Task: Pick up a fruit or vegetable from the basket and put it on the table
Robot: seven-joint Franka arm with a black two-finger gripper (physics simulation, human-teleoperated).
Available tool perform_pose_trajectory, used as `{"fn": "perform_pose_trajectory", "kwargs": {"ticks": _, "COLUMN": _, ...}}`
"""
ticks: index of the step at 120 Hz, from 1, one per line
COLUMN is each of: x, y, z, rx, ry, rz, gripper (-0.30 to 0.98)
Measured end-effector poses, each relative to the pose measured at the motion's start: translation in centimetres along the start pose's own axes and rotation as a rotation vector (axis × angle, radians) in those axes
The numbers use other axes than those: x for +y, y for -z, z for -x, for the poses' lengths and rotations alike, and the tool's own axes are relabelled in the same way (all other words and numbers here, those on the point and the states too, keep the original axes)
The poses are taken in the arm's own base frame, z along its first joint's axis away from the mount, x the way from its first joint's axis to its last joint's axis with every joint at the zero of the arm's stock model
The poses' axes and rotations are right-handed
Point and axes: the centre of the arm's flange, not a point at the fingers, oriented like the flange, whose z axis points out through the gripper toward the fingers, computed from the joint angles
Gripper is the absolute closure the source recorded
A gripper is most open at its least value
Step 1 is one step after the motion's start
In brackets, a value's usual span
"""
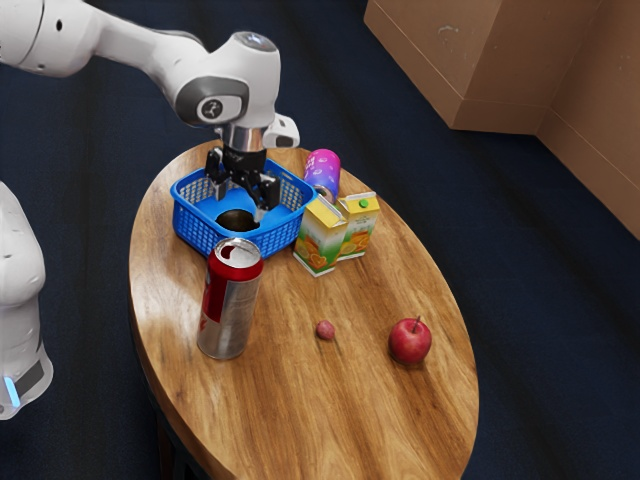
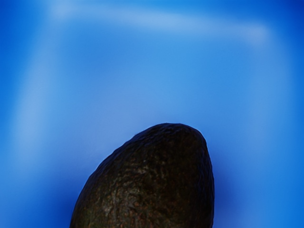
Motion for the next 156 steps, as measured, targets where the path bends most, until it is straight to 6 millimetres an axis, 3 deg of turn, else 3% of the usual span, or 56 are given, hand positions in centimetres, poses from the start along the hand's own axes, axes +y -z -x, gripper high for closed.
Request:
{"fn": "perform_pose_trajectory", "kwargs": {"ticks": 22, "x": -0.4, "y": -1.5, "z": 0.3, "rx": -0.017, "ry": 0.009, "rz": 0.005, "gripper": 0.00}}
{"fn": "perform_pose_trajectory", "kwargs": {"ticks": 101, "x": -0.8, "y": -3.9, "z": 0.0, "rx": -0.034, "ry": 0.029, "rz": 0.026, "gripper": 0.00}}
{"fn": "perform_pose_trajectory", "kwargs": {"ticks": 126, "x": -0.7, "y": -3.7, "z": 0.0, "rx": -0.023, "ry": 0.051, "rz": 0.032, "gripper": 0.31}}
{"fn": "perform_pose_trajectory", "kwargs": {"ticks": 156, "x": -0.7, "y": -3.0, "z": 0.2, "rx": -0.003, "ry": 0.095, "rz": 0.029, "gripper": 0.47}}
